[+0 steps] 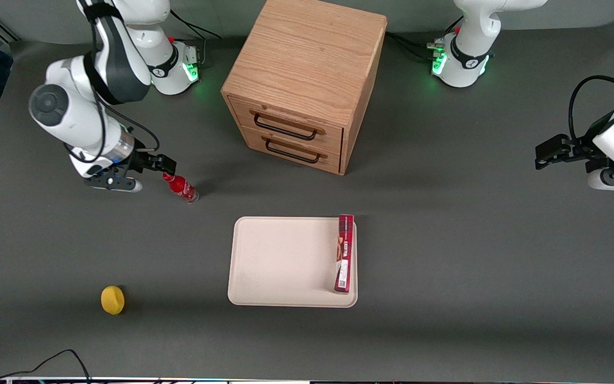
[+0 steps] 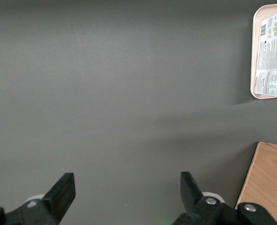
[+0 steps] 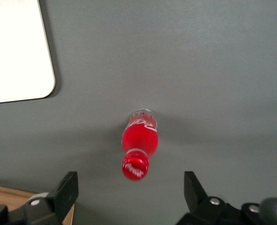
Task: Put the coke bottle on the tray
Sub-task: 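Move the open right gripper down over the red Coca-Cola bottle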
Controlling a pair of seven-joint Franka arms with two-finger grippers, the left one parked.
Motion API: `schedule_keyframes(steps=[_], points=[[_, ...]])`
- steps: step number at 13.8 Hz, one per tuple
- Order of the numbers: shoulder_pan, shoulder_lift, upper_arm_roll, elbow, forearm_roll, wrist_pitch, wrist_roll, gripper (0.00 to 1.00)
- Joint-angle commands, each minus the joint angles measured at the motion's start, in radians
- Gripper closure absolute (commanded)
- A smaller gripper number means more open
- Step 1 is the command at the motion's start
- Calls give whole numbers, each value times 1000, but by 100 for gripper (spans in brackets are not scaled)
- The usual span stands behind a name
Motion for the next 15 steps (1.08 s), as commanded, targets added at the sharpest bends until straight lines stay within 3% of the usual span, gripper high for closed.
schedule_keyframes(steps=[1, 4, 6, 9, 10, 13, 15], points=[[-4, 19, 10, -43, 6, 84, 29, 0], [0, 51, 10, -59, 0, 135, 46, 0], [-2, 54, 10, -75, -33, 155, 46, 31], [-3, 54, 12, -78, -34, 155, 46, 91], [-2, 54, 12, -76, -34, 155, 46, 100], [-2, 48, 12, -67, -34, 137, 34, 100], [-5, 33, 10, 4, -34, 25, 31, 100]])
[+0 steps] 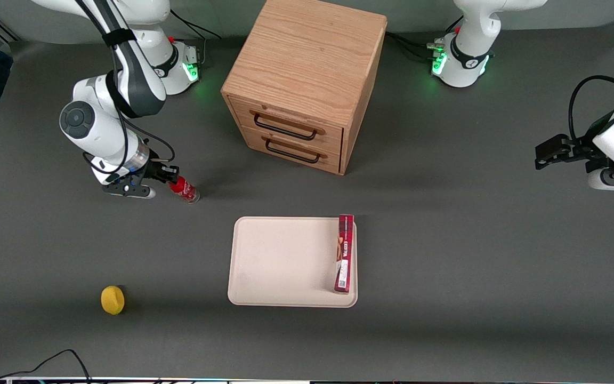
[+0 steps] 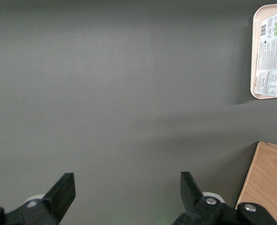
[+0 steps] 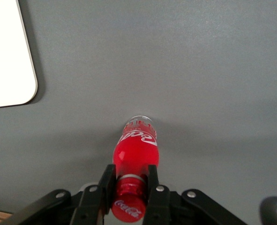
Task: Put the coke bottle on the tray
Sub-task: 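Close the right gripper on the bottle and lift it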
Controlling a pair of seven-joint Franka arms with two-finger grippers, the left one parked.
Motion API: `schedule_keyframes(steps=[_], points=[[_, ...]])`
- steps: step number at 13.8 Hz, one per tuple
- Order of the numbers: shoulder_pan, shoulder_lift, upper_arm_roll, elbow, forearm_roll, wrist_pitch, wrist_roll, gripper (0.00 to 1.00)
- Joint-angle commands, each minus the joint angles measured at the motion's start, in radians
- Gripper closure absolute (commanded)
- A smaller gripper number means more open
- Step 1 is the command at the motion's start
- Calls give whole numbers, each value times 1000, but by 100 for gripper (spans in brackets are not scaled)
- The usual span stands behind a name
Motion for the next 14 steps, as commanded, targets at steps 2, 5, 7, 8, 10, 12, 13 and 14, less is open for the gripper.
schedule_keyframes(steps=[2, 5, 7, 8, 10, 12, 13, 14], points=[[-6, -48, 3, 199, -16, -270, 9, 100], [-3, -33, 1, 480, -15, -526, 13, 100], [2, 51, 4, 716, -15, -669, 24, 100], [6, 123, 7, 861, -15, -746, 31, 100], [22, 305, 35, 1125, -16, -878, 112, 100], [58, 460, 88, 1306, -54, -898, 278, 100], [74, 534, 127, 1371, -83, -889, 367, 100], [92, 603, 157, 1418, -123, -869, 460, 100]])
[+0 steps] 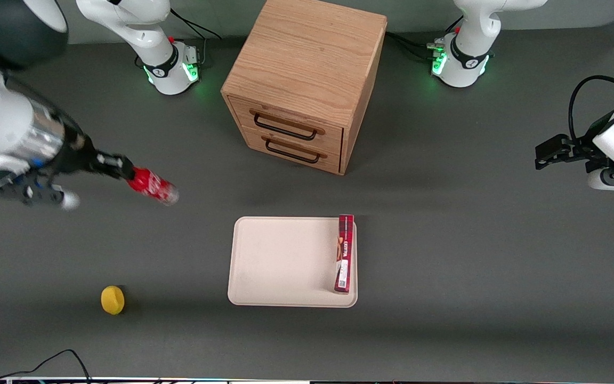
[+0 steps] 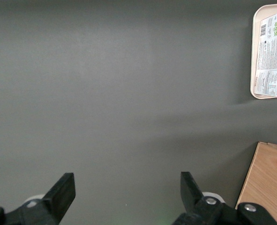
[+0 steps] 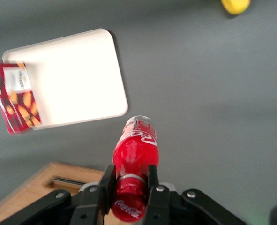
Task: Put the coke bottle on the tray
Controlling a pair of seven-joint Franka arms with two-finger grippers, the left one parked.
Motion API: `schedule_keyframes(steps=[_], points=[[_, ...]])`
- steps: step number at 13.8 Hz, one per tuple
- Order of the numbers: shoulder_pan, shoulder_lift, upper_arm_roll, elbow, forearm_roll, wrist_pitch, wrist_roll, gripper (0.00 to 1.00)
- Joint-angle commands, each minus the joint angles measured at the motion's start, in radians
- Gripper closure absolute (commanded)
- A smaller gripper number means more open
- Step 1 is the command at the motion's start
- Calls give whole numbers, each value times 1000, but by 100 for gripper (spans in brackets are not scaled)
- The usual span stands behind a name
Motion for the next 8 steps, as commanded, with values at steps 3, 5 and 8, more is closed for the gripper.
schedule_keyframes(steps=[3, 5, 8], points=[[84, 354, 115, 255, -165, 139, 421, 100], [124, 425, 117, 253, -260, 222, 497, 100], [137, 518, 149, 250, -407, 308, 584, 100]])
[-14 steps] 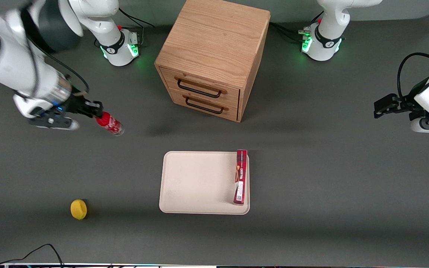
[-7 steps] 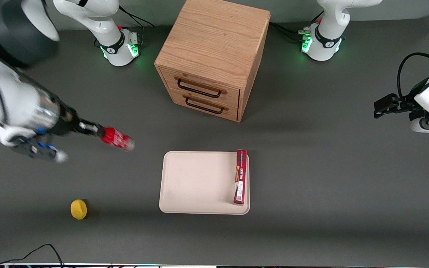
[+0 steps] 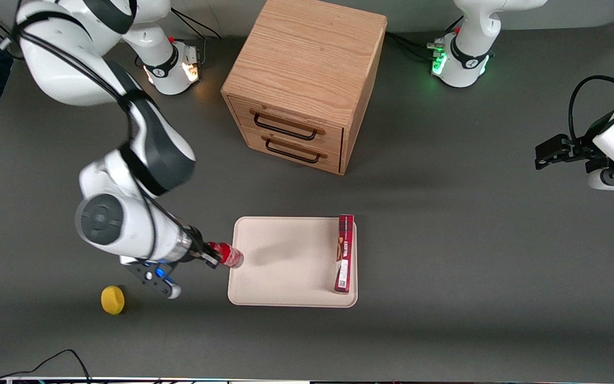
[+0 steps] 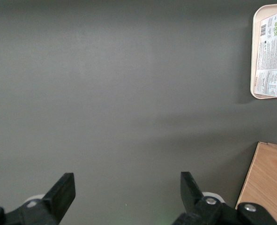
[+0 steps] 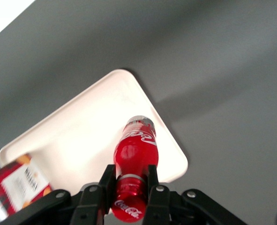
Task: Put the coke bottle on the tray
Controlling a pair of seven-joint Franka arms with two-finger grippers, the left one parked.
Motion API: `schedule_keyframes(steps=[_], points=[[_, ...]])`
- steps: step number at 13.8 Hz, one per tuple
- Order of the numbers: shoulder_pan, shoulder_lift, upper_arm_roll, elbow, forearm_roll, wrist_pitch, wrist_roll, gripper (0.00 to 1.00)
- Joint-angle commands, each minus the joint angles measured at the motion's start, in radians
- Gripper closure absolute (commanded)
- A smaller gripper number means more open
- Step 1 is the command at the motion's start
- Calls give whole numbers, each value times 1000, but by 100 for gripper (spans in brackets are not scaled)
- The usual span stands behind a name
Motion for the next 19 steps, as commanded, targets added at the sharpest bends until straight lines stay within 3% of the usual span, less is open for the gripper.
schedule_keyframes(steps=[1, 6, 7, 9, 10, 12, 16, 17, 19], points=[[15, 82, 35, 67, -99, 45, 87, 100], [26, 111, 36, 62, -108, 92, 106, 100], [26, 119, 35, 62, -110, 98, 110, 86], [26, 128, 36, 61, -160, 106, 107, 22], [26, 129, 36, 61, -176, 106, 103, 0], [20, 113, 45, 62, -173, 84, 94, 0], [-74, -144, 182, 61, -163, -265, -128, 0], [-86, -227, 184, 61, -141, -363, -173, 0], [-140, -379, 170, 44, 2, -524, -270, 0]])
